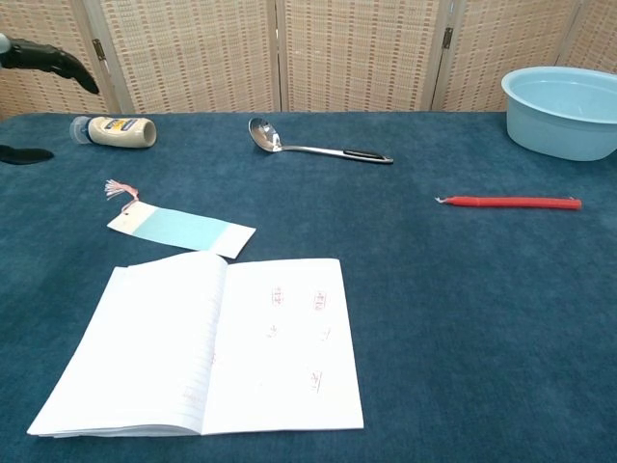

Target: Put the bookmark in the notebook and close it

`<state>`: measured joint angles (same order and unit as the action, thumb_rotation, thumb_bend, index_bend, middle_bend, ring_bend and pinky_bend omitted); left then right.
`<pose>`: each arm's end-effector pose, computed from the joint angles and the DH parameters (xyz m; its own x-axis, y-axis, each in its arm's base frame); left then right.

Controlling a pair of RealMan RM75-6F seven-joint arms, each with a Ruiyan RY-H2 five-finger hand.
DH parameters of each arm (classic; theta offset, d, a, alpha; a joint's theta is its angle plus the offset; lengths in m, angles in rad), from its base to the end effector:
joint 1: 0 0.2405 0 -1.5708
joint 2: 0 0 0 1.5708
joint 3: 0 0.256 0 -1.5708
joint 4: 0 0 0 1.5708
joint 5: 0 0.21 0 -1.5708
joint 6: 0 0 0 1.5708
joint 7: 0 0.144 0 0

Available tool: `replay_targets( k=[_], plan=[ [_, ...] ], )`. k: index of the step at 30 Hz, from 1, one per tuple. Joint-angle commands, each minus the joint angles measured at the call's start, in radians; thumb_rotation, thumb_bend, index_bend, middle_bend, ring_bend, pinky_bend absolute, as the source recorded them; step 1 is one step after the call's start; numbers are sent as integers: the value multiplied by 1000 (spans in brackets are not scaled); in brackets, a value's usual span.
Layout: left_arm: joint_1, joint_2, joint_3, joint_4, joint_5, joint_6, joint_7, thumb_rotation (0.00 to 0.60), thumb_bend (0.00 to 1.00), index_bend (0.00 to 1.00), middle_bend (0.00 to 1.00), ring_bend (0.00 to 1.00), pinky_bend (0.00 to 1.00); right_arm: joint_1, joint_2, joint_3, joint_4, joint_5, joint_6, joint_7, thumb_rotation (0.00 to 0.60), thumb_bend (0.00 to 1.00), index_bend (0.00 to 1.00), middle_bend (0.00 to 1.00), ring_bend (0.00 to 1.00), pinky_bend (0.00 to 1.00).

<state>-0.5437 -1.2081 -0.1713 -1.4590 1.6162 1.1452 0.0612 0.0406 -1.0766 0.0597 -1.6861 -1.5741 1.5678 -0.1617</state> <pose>-0.2072 0.3296 0.1135 0.5629 -0.0477 0.8251 0.7122 -0.4786 -0.5136 -0.2919 -0.1682 0.1741 0.5111 0.0780 0.8560 -0.8566 -0.0358 0.5148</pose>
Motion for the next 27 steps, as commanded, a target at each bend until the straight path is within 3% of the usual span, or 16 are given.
replay_targets(
  k=[1,12,27],
  plan=[
    [-72,-35,-9,37,-5,-83,21,600,271,264,216,204,202,0,3,0,-2,2,-1,-3,600,210,81,140,81,114],
    [-223,-148,-6,129,-115,-310,114,600,271,232,216,204,202,4,1,6,5,22,-16,1,600,211,81,140,81,114],
    [-306,-296,4,274,-347,-468,297,600,271,223,195,202,201,13,-7,12,26,49,-42,15,600,210,81,140,81,114]
  ],
)
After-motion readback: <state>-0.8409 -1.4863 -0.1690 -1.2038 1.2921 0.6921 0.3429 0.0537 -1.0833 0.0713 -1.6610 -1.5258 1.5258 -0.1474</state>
